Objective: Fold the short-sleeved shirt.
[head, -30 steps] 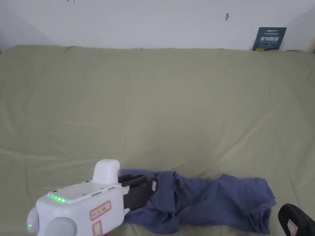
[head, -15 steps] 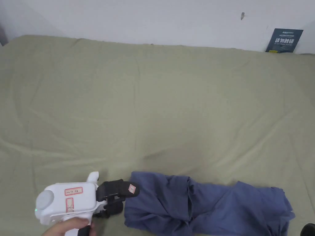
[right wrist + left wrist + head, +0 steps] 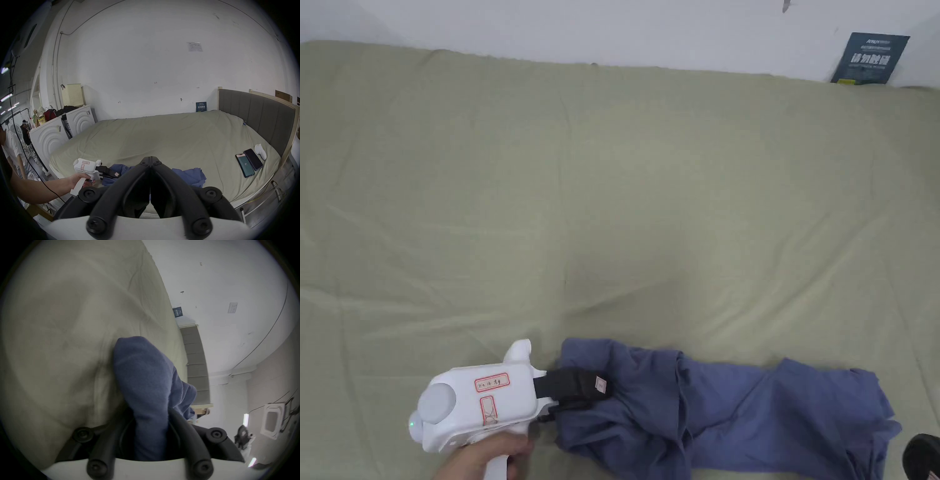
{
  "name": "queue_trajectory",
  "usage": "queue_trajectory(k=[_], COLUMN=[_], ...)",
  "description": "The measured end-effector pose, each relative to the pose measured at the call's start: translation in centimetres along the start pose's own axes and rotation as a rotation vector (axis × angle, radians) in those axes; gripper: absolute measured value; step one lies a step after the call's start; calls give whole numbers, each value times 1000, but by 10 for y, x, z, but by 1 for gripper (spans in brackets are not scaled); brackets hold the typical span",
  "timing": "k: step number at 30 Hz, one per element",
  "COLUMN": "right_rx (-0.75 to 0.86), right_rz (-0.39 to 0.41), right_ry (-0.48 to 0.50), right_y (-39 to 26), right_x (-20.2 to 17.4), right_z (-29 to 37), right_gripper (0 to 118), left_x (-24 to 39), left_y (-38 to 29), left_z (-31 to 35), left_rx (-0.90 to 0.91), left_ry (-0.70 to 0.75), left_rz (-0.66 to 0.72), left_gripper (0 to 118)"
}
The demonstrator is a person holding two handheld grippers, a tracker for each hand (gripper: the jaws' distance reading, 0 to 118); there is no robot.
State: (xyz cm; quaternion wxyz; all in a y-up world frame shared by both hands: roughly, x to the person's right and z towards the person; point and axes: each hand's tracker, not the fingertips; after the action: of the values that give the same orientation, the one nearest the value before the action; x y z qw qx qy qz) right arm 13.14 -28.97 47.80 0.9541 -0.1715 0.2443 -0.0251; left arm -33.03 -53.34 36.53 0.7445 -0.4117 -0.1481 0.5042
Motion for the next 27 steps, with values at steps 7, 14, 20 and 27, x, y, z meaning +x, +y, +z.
queue_trajectory(k=[7,14,20,27], right_rx=[28,39,62,90], right_rz=[-18,-28,-31,-51], right_ry=[14,50,54,3], right_y=[1,-6,-6,-9], right_x=[-1,2,11,31], right_z=[5,10,19,34], right_gripper=[1,1,1,1], left_x=[19,45,151,200], left_y=[19,20,-24,-73], left_z=[89,140,89,-49], left_rx=[154,213,276,246], left_ry=[185,366,467,534], left_rz=[-56,-81,-288,-371], left_gripper=[9,9,9,10])
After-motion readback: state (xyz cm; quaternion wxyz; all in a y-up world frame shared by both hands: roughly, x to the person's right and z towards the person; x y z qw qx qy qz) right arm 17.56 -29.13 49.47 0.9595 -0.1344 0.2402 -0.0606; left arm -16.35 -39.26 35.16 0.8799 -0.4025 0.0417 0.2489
